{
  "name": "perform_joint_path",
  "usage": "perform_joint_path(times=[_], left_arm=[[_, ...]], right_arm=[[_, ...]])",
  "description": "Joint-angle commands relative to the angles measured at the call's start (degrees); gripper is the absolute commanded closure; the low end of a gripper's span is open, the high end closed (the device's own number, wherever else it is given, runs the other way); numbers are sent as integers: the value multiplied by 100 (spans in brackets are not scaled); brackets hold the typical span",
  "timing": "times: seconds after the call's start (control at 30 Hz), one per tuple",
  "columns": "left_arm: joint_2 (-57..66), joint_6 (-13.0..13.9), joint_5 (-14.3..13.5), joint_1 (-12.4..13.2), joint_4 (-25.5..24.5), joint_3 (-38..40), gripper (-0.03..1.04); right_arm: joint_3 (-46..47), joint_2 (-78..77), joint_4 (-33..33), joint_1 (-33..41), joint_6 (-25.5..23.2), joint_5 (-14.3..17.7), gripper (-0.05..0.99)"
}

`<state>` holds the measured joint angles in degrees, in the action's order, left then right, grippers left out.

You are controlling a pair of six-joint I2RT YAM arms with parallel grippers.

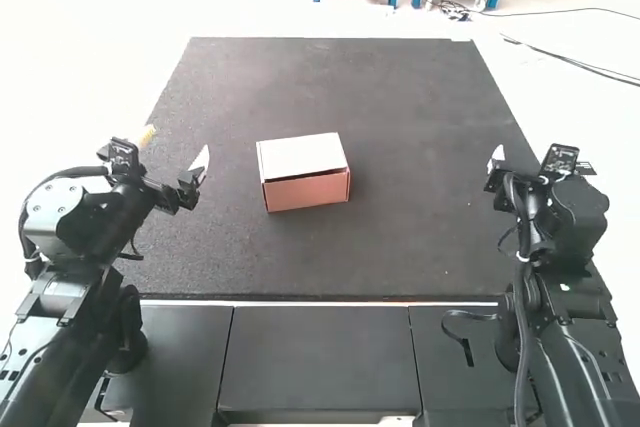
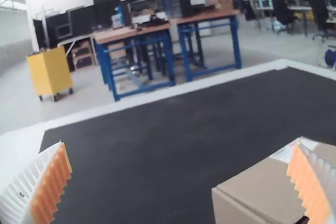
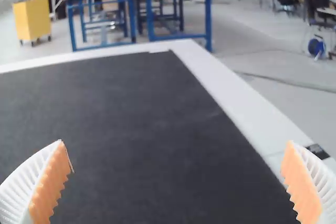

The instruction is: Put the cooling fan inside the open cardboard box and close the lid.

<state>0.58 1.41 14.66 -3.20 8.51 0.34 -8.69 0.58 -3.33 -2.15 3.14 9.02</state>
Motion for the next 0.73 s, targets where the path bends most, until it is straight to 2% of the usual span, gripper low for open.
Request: perform_joint_path(times=[0.0,0.03,0.07,0.13,0.23,0.3,0.7], left_arm=[[-58,-703,11,65,-166,-25,4],[-67,-633,11,65,-473,-25,4],[-67,-449,2,65,-640,-25,4],[-67,-132,-7,74,-799,-25,4],[-67,-106,-15,83,-843,-25,4],[-67,-44,-15,83,-843,-25,4],[-67,-18,-15,83,-843,-25,4]], right_arm=[[869,-58,131,-4,55,-365,1],[869,-58,140,-4,64,-365,1],[869,-58,131,-13,64,-365,1],[869,-58,140,-48,64,-374,1],[878,-58,184,-40,64,-603,1],[869,-58,281,-40,64,-893,1],[869,-58,325,-40,64,-919,1]])
